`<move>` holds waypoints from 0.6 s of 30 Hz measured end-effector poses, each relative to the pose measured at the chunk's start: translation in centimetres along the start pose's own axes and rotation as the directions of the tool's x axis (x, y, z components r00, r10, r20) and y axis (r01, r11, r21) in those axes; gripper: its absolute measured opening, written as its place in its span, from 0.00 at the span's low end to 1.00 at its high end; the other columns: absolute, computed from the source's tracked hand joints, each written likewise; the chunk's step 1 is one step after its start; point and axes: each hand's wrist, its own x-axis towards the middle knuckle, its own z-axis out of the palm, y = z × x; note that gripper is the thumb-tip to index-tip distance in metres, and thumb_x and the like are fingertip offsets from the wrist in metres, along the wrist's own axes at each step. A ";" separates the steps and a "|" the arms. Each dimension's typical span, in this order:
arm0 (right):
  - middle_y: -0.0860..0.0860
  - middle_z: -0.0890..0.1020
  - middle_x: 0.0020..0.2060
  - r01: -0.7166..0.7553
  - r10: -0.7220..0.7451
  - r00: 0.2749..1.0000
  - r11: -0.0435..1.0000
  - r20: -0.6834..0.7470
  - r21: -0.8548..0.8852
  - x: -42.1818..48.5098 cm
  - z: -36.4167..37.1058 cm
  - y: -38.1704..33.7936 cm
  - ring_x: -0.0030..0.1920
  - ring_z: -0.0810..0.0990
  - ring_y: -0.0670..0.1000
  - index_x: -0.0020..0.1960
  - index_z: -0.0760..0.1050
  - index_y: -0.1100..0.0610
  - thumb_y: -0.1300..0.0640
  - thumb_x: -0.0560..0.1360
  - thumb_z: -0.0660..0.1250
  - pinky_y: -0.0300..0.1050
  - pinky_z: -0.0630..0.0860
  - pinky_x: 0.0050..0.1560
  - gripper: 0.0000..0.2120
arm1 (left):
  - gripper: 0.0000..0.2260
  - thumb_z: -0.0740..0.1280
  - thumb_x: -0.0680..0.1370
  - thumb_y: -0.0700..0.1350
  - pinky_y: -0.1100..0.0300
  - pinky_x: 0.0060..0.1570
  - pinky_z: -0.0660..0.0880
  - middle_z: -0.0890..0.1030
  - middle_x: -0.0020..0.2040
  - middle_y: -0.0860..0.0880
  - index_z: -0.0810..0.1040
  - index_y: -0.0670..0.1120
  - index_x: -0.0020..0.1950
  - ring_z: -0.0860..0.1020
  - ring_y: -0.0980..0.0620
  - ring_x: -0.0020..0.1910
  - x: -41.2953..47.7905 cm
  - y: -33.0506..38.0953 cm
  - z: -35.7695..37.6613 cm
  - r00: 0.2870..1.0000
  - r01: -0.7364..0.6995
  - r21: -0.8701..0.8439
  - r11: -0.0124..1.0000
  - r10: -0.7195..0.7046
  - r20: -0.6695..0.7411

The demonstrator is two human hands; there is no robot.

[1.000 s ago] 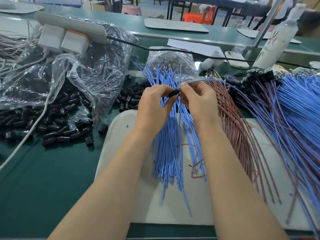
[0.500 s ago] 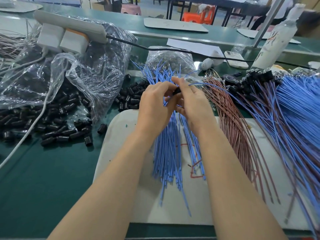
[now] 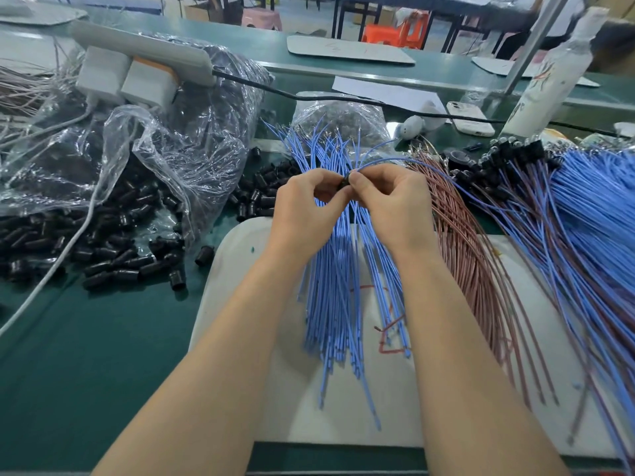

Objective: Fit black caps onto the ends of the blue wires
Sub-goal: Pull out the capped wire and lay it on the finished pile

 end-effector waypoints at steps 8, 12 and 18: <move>0.50 0.79 0.35 -0.047 0.049 0.998 0.997 -0.025 0.058 0.3 -0.4 0.5 0.38 0.78 0.48 0.42 0.76 0.55 0.58 0.78 0.64 0.51 0.77 0.48 0.07 | 0.01 0.70 0.75 0.45 0.73 0.41 0.73 0.83 0.36 0.56 0.80 0.51 0.44 0.80 0.64 0.39 0.0 0.2 -0.8 0.981 0.156 -0.271 0.950 -0.117 0.155; 0.55 0.80 0.39 -0.138 0.125 0.988 0.977 -0.086 -0.161 0.4 -0.5 1.2 0.41 0.77 0.53 0.45 0.76 0.61 0.54 0.80 0.61 0.54 0.76 0.51 0.12 | 0.01 0.69 0.76 0.45 0.76 0.40 0.72 0.83 0.35 0.59 0.79 0.52 0.46 0.79 0.67 0.38 0.1 0.2 -0.8 0.978 0.182 -0.327 0.927 -0.138 0.153; 0.47 0.80 0.41 -0.122 0.116 0.988 0.992 -0.104 -0.046 0.1 -0.6 0.7 0.42 0.77 0.45 0.46 0.76 0.55 0.49 0.80 0.61 0.44 0.76 0.50 0.11 | 0.02 0.70 0.75 0.44 0.75 0.43 0.73 0.82 0.38 0.55 0.79 0.51 0.45 0.79 0.63 0.39 0.1 -0.1 -0.6 0.981 0.174 -0.317 0.932 -0.135 0.140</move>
